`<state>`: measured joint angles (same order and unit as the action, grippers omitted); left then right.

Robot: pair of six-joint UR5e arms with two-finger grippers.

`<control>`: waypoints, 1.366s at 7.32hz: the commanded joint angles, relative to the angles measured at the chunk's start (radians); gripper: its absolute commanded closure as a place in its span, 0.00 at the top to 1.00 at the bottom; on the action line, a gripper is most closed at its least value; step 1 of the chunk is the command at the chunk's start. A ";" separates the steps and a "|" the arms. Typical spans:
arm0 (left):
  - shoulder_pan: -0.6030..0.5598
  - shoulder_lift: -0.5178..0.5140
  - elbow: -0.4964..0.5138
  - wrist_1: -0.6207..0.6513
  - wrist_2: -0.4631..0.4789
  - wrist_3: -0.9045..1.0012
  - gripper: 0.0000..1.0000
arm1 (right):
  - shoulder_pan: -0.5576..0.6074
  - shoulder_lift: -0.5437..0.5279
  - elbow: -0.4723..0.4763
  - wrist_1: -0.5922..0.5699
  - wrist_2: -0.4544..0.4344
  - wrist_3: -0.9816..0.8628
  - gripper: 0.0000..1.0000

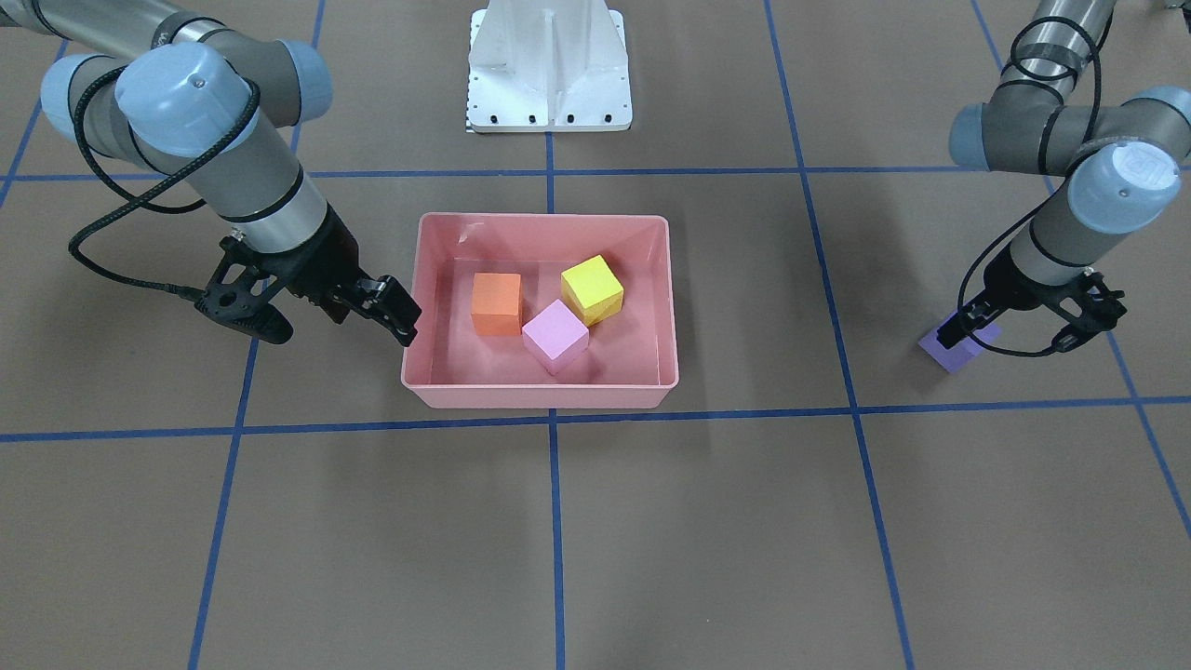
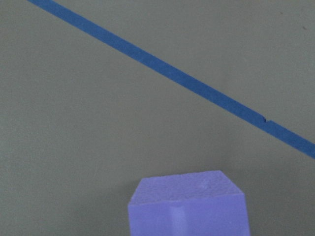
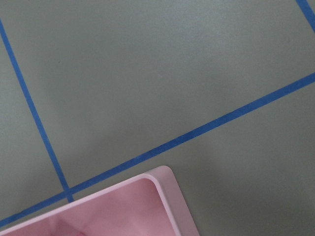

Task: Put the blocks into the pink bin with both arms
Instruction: 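Grasp the purple cube with the left gripper while the right gripper withdraws, then carry the purple cube into the bin and release it with the left gripper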

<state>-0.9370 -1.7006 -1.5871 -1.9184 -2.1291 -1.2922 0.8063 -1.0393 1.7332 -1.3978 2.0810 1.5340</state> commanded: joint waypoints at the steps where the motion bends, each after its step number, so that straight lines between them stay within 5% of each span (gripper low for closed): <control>1: 0.004 -0.019 0.004 0.004 -0.008 0.001 0.00 | 0.007 -0.001 0.005 -0.001 0.002 0.000 1.00; 3: 0.004 -0.094 -0.037 0.027 -0.061 -0.015 0.00 | 0.051 -0.065 0.035 0.000 0.019 -0.029 1.00; 7: 0.088 -0.495 -0.148 0.256 -0.104 -0.407 0.00 | 0.146 -0.247 0.065 0.005 0.021 -0.357 1.00; 8: 0.159 -0.621 -0.146 0.379 -0.083 -0.464 0.00 | 0.162 -0.266 0.063 0.005 0.022 -0.394 1.00; 10: 0.330 -0.672 -0.146 0.409 0.093 -0.579 0.00 | 0.171 -0.280 0.058 0.005 0.024 -0.428 1.00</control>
<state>-0.7147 -2.3294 -1.7326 -1.5403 -2.1347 -1.7967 0.9698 -1.3096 1.7947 -1.3930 2.1033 1.1315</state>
